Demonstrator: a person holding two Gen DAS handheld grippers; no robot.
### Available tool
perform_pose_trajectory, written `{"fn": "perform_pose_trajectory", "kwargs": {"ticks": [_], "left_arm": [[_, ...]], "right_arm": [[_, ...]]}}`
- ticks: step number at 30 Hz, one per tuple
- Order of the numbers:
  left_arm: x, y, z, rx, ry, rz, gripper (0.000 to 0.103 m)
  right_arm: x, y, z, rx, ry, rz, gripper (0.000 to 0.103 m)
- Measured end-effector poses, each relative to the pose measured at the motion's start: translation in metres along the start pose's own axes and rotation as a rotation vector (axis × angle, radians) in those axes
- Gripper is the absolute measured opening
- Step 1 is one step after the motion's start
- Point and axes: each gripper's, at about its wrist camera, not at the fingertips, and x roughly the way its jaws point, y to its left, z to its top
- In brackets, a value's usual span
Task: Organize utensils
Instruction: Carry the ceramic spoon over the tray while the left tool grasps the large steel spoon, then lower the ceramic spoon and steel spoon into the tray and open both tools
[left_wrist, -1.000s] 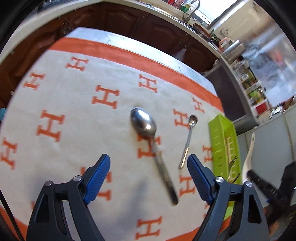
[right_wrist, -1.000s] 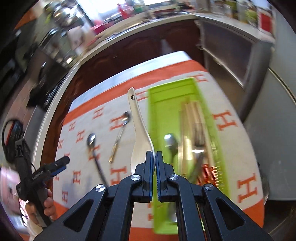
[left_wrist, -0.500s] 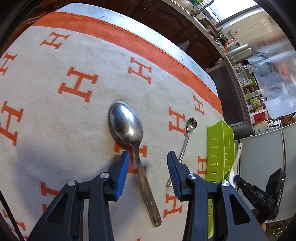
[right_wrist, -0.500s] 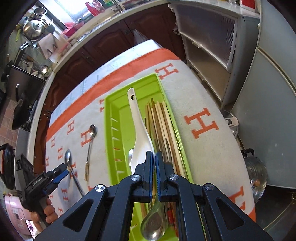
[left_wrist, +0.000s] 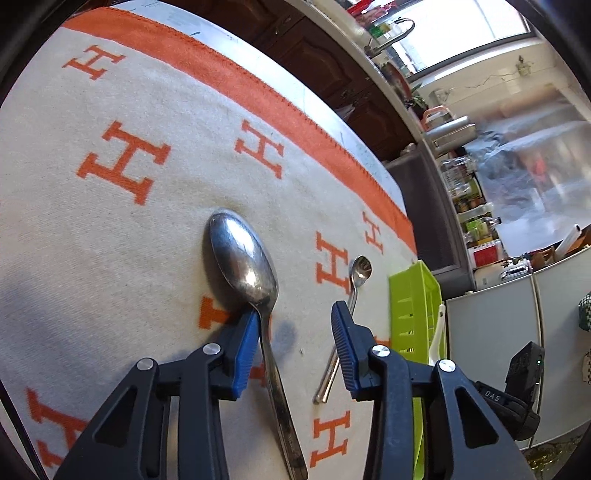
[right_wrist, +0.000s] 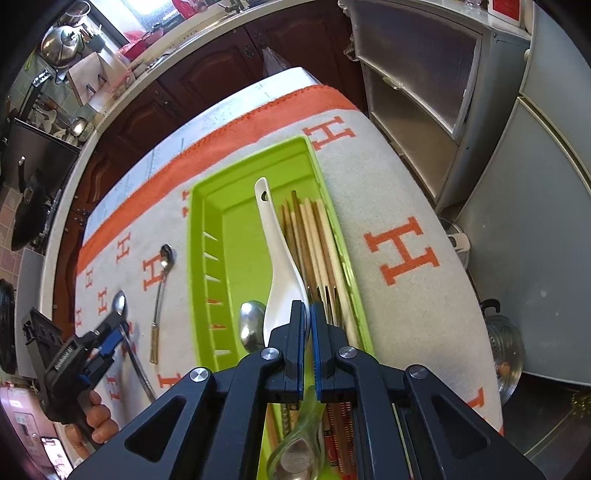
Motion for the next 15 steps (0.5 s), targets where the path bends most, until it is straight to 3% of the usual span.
{"fn": "perform_pose_trajectory", "kwargs": {"ticks": [3, 4, 12, 15], "left_arm": [[0.004, -0.001, 0.001, 0.035, -0.017, 0.023, 0.018], [0.007, -0.002, 0.001, 0.061, -0.019, 0.051, 0.008], [0.008, -0.011, 0.001, 0.136, 0.015, 0.100, 0.003], [0.002, -0.015, -0.003, 0.142, 0.031, 0.070, 0.000]], "right_arm": [[0.006, -0.004, -0.004, 0.006, 0.016, -0.013, 0.003], [0.007, -0.006, -0.006, 0.009, 0.022, -0.013, 0.003], [0.010, -0.002, -0.011, -0.003, 0.018, -0.028, 0.003], [0.004, -0.001, -0.011, 0.006, 0.017, -0.015, 0.004]]}}
